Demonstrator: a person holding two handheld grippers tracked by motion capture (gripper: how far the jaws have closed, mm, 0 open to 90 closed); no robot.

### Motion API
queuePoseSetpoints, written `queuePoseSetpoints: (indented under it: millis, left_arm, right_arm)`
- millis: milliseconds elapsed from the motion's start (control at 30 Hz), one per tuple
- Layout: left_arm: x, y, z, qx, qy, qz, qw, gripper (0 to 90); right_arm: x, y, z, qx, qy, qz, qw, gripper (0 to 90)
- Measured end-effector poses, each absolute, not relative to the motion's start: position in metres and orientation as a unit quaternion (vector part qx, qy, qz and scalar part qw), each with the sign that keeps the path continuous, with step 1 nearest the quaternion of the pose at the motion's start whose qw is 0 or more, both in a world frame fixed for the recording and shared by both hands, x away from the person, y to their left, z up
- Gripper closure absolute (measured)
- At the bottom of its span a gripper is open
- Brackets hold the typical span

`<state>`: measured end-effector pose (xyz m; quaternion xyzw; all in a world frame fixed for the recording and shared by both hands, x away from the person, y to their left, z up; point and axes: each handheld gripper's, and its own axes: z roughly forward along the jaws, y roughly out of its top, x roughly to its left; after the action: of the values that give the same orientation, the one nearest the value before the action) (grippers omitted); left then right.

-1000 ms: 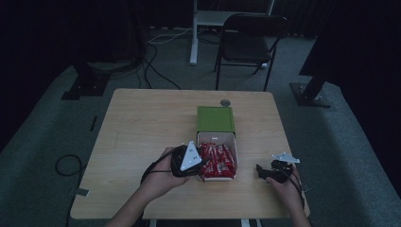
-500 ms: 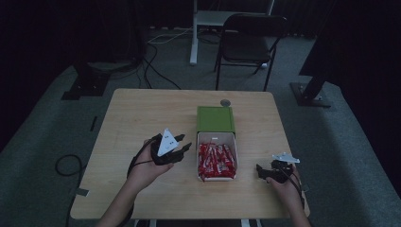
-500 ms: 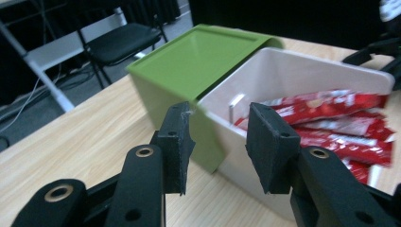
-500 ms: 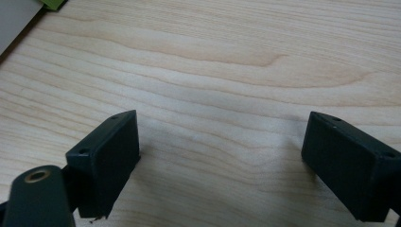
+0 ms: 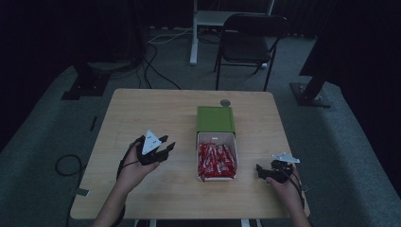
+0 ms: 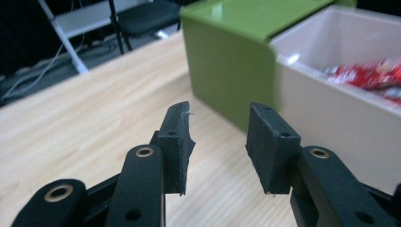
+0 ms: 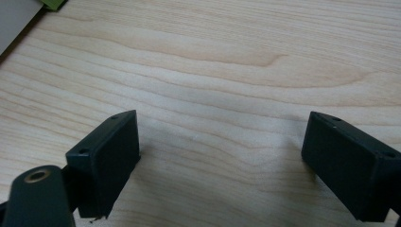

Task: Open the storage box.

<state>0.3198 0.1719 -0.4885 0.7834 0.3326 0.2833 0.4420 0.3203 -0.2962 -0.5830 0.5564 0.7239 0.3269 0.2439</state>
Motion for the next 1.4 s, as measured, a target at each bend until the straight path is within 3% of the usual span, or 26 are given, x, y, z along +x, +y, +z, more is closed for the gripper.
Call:
queuePoseSetpoints:
  millis: [333,533,700,833,1100,1400]
  left_arm:
    - [0.318,0.194,-0.517,0.78,0.379,0.248,0.431,53.9]
    - [0.319,0.202,-0.53,0.787,0.396,0.23,0.414,45.0]
    - [0.319,0.207,-0.539,0.791,0.409,0.217,0.401,34.3]
    - [0.32,0.212,-0.544,0.789,0.428,0.213,0.385,18.0]
    - [0.324,0.227,-0.555,0.772,0.472,0.222,0.364,10.2]
    - [0.325,0.243,-0.566,0.766,0.501,0.237,0.325,10.2]
  right_arm:
    - [0.32,-0.296,-0.583,0.556,0.724,0.327,0.244,11.5]
    - [0.32,-0.296,-0.583,0.556,0.724,0.327,0.244,11.5]
    - [0.32,-0.296,-0.583,0.556,0.724,0.327,0.244,11.5]
    - [0.32,-0.296,-0.583,0.556,0.724,0.327,0.244,11.5]
    - [0.32,-0.296,-0.583,0.556,0.724,0.327,0.244,11.5]
    - [0.32,-0.296,-0.583,0.556,0.724,0.326,0.244,11.6]
